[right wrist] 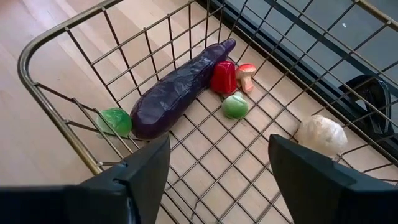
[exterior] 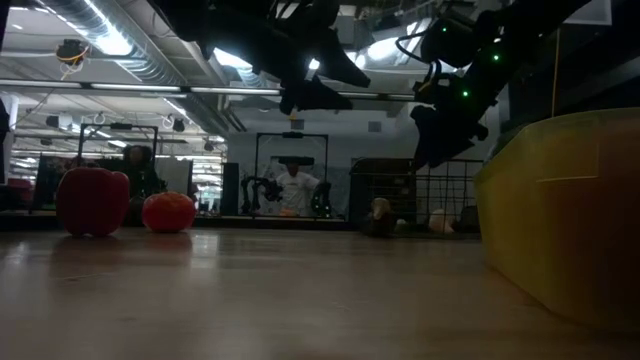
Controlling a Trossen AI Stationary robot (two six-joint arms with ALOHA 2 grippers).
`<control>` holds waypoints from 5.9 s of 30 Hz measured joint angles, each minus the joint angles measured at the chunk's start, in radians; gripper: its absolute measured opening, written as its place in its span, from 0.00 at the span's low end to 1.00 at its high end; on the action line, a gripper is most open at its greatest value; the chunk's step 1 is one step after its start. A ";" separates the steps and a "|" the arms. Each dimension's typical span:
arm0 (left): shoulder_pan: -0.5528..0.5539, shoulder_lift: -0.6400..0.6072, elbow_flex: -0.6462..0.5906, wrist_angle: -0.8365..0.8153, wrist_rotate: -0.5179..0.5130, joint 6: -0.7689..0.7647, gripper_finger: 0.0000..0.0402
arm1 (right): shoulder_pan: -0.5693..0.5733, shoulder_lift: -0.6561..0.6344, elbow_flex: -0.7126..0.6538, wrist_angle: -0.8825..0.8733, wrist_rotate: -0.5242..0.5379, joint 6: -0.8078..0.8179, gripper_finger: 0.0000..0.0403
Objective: Sort produce into baskets
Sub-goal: Put the yellow tomato into the yellow bin
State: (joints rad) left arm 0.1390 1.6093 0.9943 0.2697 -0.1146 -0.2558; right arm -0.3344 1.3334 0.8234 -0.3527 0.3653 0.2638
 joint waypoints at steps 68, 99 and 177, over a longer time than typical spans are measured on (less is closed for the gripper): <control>0.286 -0.334 -0.005 -1.267 -0.056 -0.215 0.92 | 0.000 0.000 0.000 0.006 -0.004 -0.001 0.67; 0.431 -0.158 -0.006 -1.238 -0.013 -0.035 0.92 | 0.000 0.000 0.000 0.006 -0.004 -0.001 0.67; 0.307 0.088 -0.006 -0.940 0.084 -0.474 0.79 | 0.000 0.000 0.000 0.006 -0.011 -0.001 0.67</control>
State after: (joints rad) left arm 0.4461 1.6970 0.9886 -0.6708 -0.0311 -0.7294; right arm -0.3342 1.3331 0.8234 -0.3466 0.3538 0.2628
